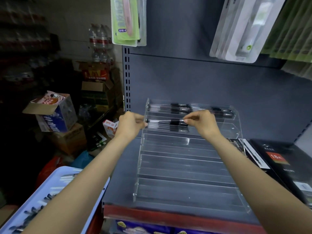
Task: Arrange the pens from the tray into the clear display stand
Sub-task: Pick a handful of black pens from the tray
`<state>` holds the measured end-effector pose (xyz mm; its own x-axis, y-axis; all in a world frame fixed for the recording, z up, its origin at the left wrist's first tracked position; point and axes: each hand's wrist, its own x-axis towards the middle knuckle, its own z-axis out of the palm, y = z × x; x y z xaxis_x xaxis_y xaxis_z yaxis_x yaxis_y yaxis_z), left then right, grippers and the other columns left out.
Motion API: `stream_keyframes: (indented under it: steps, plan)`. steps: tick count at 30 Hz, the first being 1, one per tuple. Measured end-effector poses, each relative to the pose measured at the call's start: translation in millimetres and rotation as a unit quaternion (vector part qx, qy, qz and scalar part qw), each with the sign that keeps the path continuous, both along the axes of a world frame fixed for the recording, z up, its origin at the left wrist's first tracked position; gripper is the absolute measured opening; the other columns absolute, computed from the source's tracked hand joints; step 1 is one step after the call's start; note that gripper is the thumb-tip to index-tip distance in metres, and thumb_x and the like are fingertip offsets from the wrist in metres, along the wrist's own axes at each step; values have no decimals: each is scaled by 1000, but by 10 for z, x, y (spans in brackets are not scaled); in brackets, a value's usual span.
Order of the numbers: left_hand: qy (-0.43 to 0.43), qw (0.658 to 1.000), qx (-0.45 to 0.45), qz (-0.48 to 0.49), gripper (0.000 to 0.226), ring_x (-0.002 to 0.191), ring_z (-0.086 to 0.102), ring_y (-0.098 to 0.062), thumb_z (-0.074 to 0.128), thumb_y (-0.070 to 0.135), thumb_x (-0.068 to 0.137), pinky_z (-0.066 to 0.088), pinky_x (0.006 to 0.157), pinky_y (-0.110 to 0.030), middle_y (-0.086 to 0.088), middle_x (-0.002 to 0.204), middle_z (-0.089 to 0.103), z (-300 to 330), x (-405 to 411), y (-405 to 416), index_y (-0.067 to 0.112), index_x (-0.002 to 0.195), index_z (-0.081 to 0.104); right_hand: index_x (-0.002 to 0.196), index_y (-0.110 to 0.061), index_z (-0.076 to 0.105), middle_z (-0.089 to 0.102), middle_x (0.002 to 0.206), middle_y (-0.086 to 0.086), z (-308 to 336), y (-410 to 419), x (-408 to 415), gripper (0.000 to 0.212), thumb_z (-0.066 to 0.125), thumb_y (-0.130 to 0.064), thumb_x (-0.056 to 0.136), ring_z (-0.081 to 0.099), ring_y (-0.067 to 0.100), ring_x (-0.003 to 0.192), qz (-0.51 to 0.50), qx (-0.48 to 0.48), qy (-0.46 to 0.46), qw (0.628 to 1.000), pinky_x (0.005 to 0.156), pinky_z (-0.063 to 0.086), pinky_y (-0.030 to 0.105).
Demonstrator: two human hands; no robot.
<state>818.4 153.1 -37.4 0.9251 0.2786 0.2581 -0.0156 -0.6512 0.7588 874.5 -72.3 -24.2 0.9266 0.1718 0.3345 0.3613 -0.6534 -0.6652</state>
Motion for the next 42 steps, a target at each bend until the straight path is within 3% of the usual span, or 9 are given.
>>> stream_keyframes:
  steps: [6,11,14,18,25,28,32,37,42]
  plan:
    - [-30,999,-21,-4,32,107,62,-18,69,13,83,42,91,-20,-12,112,68,-20,-22,1,4,113,66,87,-7,75,73,91,8,7,102,78,8,70,-6,80,63,15,84,-26,-98,1,995,76,41,14]
    - [-32,999,-19,5,34,103,64,-17,70,15,82,45,93,-23,-10,111,69,-56,-37,18,5,115,65,88,-4,74,72,93,10,47,175,88,9,70,-2,79,62,15,82,-11,-134,30,990,61,37,7]
    - [-43,999,-9,12,30,100,63,-14,68,16,84,45,88,-20,-7,110,69,-45,-118,-16,7,113,66,91,-5,73,70,90,8,41,201,68,10,70,-6,81,57,11,79,1,-116,40,992,67,39,11]
    - [-50,998,-11,26,29,97,62,-13,65,19,87,51,86,-27,-3,108,68,7,-288,16,10,114,66,92,-8,73,66,84,0,22,342,-84,10,65,-11,86,56,11,75,43,-47,-18,998,59,36,-3]
    - [-45,997,-24,59,17,88,64,-11,64,14,87,50,84,-24,0,92,70,-199,-838,446,13,102,70,97,-14,72,66,87,-8,-48,950,-649,16,59,-12,89,54,-2,73,143,26,-26,989,66,35,-5]
    - [-29,993,-37,110,8,82,66,-15,64,15,87,53,78,-30,-3,85,70,-462,-1083,873,15,93,70,99,-15,71,67,99,-1,-172,1406,-856,17,56,-13,91,53,3,78,184,-4,-8,983,70,38,4]
    - [46,987,-23,153,3,76,64,-13,62,21,89,49,73,-30,1,81,66,-874,-1296,1562,24,88,63,104,-11,70,68,106,3,-395,2126,-1044,20,53,-11,93,56,7,83,228,-46,24,972,67,36,-1]
    - [114,986,1,121,14,88,64,-25,60,14,90,44,75,-26,-14,95,70,-1316,-1280,2364,6,99,67,110,-6,66,66,112,12,-1022,3082,-1109,24,49,-8,95,61,25,99,219,-129,120,960,90,50,41]
    - [191,981,43,6,22,106,61,-30,53,8,93,47,90,-34,-15,112,66,-1805,-1054,2935,3,111,64,118,-5,60,64,108,19,-1796,3600,-976,27,43,-10,97,59,29,75,114,-234,210,942,65,52,42]
